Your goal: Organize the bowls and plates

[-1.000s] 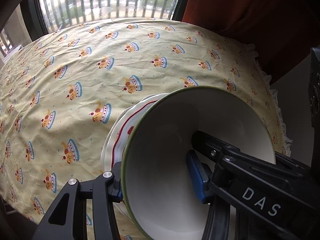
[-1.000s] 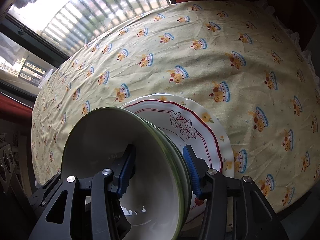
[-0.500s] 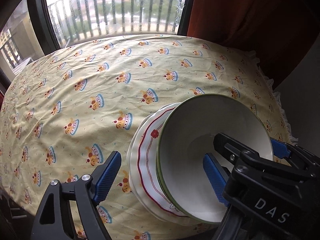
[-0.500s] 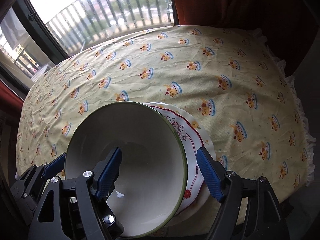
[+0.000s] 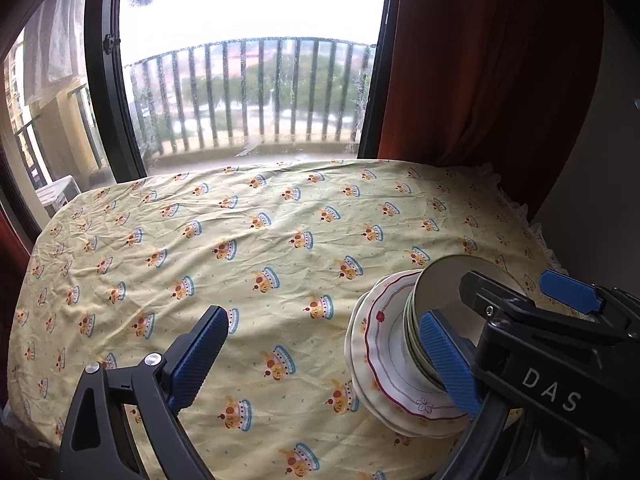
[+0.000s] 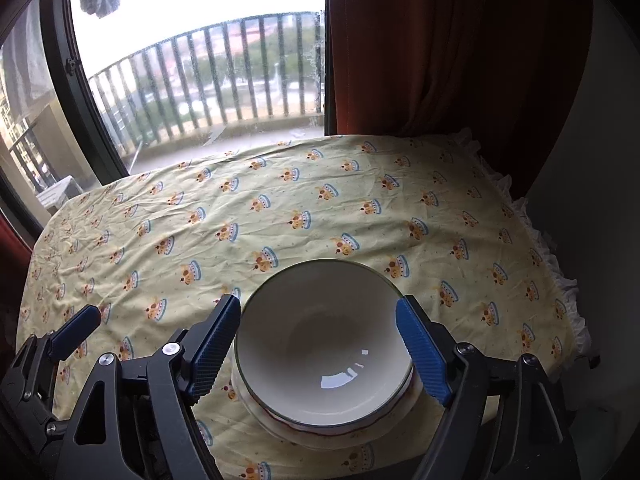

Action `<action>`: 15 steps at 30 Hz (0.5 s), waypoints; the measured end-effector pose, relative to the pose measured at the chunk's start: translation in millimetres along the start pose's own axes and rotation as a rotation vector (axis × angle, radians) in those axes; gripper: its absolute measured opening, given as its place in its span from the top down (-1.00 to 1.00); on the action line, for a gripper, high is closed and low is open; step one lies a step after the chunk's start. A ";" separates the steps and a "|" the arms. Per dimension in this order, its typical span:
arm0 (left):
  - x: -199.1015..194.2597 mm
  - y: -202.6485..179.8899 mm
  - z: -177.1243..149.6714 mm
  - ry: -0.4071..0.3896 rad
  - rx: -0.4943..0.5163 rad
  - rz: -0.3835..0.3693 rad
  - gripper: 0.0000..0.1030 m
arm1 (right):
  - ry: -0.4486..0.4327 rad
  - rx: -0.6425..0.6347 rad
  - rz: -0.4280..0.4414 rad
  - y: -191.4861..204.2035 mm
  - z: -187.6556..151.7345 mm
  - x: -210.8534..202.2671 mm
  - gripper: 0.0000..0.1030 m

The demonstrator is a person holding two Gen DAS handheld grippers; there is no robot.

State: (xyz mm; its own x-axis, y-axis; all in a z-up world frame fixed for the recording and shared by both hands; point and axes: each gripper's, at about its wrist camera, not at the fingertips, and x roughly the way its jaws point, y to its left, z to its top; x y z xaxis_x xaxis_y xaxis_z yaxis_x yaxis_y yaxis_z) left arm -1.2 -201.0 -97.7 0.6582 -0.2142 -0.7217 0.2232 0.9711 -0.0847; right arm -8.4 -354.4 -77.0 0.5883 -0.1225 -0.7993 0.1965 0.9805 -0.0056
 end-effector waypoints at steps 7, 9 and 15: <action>-12.2 66.6 -35.6 -0.027 -0.029 0.024 -0.99 | -0.009 0.061 0.062 41.8 -38.8 -1.5 -0.60; -14.2 85.3 -46.9 -0.045 -0.041 0.056 -0.99 | -0.040 0.071 0.089 51.5 -51.9 -1.2 -0.60; -18.9 124.7 -74.8 -0.105 -0.019 0.117 -0.99 | -0.112 0.038 0.092 78.2 -86.0 7.0 -0.63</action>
State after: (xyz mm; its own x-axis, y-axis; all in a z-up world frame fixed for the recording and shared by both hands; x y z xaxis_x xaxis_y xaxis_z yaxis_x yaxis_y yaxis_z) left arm -39.6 -68.0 -146.1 0.7507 -0.1086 -0.6516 0.1275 0.9917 -0.0185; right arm -56.4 -265.4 -134.8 0.6886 -0.0511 -0.7233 0.1661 0.9821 0.0887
